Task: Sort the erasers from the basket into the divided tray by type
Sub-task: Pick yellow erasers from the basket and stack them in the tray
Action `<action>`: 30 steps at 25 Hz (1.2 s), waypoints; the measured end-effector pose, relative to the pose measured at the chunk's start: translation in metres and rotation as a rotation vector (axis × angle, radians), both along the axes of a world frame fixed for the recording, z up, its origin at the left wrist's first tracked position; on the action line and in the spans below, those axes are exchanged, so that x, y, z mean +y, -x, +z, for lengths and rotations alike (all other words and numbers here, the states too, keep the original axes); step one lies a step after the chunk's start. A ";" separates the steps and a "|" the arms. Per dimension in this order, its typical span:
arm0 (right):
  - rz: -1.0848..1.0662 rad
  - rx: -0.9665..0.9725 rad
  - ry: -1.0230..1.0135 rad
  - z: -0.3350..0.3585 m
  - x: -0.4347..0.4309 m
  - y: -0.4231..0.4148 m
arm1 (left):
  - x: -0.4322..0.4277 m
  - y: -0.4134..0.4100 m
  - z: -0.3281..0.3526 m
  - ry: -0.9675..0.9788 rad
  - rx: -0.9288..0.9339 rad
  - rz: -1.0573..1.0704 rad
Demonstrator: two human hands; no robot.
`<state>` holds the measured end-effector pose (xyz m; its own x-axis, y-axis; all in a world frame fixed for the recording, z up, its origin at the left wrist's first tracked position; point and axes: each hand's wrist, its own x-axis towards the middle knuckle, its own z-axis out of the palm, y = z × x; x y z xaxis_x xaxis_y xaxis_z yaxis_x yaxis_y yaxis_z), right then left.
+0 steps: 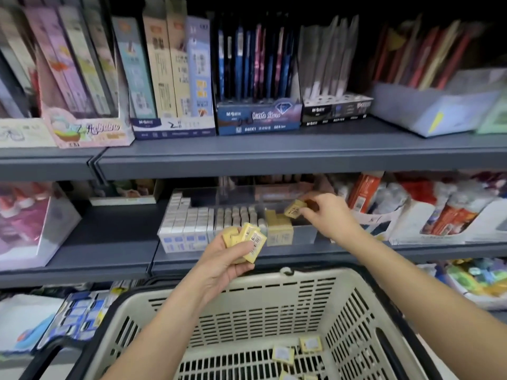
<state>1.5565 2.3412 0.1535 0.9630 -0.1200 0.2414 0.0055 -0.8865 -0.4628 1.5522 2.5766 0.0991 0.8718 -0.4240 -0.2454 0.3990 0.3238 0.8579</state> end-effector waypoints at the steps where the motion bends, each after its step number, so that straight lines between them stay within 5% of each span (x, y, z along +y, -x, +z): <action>1: -0.006 -0.007 0.048 0.000 -0.001 -0.012 | -0.003 -0.003 -0.002 0.001 0.003 0.013; 13: 0.090 0.332 0.198 -0.037 0.008 -0.070 | -0.011 -0.019 -0.022 0.055 0.036 0.030; 17: 0.098 0.246 0.245 -0.018 0.015 -0.054 | -0.010 -0.020 -0.024 0.080 0.037 0.053; 23: 0.309 0.260 -0.389 -0.015 0.052 0.007 | -0.020 -0.016 -0.020 0.106 -0.040 0.010; 28: 0.233 0.283 -0.624 -0.008 0.032 0.007 | -0.035 -0.010 -0.018 0.192 0.092 0.063; 30: 0.155 0.203 -0.553 -0.002 0.011 0.002 | -0.035 -0.011 -0.018 0.208 0.128 0.126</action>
